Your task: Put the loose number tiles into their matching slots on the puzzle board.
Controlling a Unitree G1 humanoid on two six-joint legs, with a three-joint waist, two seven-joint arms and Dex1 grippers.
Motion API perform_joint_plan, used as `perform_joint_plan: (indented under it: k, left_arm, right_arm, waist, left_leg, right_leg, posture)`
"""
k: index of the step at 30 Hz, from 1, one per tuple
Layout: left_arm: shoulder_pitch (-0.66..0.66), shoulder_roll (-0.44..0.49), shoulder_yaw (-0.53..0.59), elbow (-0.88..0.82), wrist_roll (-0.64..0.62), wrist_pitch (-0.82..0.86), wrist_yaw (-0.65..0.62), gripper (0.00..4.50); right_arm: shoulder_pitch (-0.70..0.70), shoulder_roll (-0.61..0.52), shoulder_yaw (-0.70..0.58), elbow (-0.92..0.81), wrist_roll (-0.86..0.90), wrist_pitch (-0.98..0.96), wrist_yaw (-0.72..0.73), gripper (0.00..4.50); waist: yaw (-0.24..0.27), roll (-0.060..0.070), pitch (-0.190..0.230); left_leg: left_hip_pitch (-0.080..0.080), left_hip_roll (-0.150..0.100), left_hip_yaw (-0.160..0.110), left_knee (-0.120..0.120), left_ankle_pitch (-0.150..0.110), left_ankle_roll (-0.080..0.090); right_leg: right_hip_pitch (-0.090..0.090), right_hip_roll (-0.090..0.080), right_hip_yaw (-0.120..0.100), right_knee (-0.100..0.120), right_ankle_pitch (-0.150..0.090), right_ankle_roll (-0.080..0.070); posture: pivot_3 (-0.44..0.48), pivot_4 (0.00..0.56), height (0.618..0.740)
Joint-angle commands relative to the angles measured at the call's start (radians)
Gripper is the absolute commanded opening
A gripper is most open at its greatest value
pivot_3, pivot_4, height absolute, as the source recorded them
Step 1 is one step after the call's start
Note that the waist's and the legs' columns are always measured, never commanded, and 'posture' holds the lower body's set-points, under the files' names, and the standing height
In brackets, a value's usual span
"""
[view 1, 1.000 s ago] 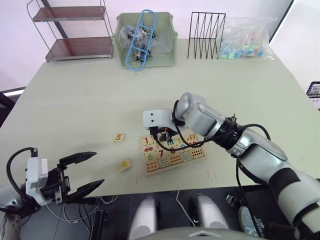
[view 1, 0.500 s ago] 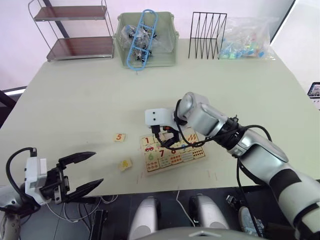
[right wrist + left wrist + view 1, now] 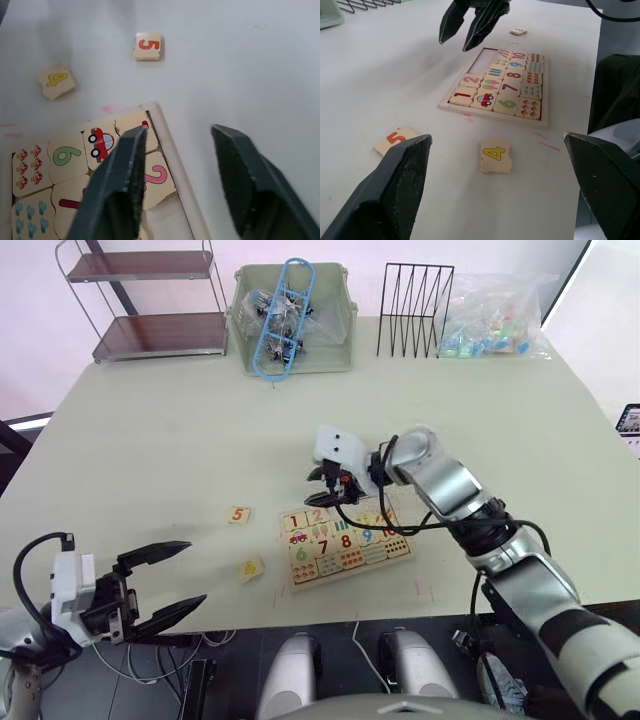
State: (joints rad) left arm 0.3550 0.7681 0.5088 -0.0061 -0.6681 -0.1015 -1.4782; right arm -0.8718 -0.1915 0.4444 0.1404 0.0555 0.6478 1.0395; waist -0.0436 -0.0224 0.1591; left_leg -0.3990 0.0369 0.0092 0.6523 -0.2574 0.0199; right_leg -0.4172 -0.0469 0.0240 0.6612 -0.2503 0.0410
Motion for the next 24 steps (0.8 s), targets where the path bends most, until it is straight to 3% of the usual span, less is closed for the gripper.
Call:
perform_joint_plan:
  k: [1, 2, 3, 12, 24]
  left_arm:
    - [-0.001, 0.003, 0.022, -0.003, -0.001, -0.011, -0.006, 4.5]
    - [-0.003, 0.004, 0.021, -0.002, 0.0, -0.01, -0.007, 4.5]
    - [-0.007, 0.005, 0.019, 0.0, 0.001, -0.009, -0.007, 4.5]
    - [-0.022, 0.008, 0.017, 0.013, 0.007, -0.009, -0.02, 4.5]
    - [-0.024, 0.004, 0.014, 0.0, 0.015, -0.006, -0.007, 4.5]
  right_arm:
    - [0.051, 0.002, -0.051, -0.042, 0.031, -0.125, -0.027, 0.75]
    - [0.069, 0.005, -0.06, -0.039, 0.037, -0.145, -0.034, 0.18]
    - [0.083, 0.007, -0.064, -0.035, 0.04, -0.161, -0.04, 0.08]
    - [0.192, -0.002, -0.027, 0.038, 0.008, -0.341, -0.057, 0.08]
    - [0.251, -0.008, 0.023, 0.087, -0.033, -0.353, -0.047, 0.08]
  waist:
    - [0.001, 0.0, 0.0]
    - [0.001, 0.0, 0.0]
    - [0.001, 0.0, 0.0]
    - [0.001, 0.0, 0.0]
    - [0.002, 0.0, 0.0]
  left_leg:
    - [0.0, 0.0, 0.0, 0.0, 0.0, 0.0]
    - [0.0, 0.0, -0.001, 0.0, 0.0, 0.0]
    - [0.0, 0.0, -0.001, 0.0, 0.0, 0.0]
    - [0.0, 0.0, 0.0, 0.0, 0.0, 0.0]
    - [0.0, 0.0, 0.0, 0.0, 0.0, 0.0]
  right_leg:
    - [0.0, 0.0, 0.0, 0.0, 0.0, 0.0]
    - [0.0, 0.0, -0.001, 0.0, 0.0, 0.0]
    - [0.0, 0.0, -0.001, 0.0, 0.0, 0.0]
    - [0.0, 0.0, -0.001, 0.0, 0.0, 0.0]
    - [0.001, 0.0, 0.0, 0.0, 0.0, 0.0]
  posture:
    - [0.0, 0.15, 0.74]
    - [0.0, 0.15, 0.74]
    - [0.0, 0.15, 0.74]
    - [0.0, 0.15, 0.74]
    - [0.0, 0.15, 0.74]
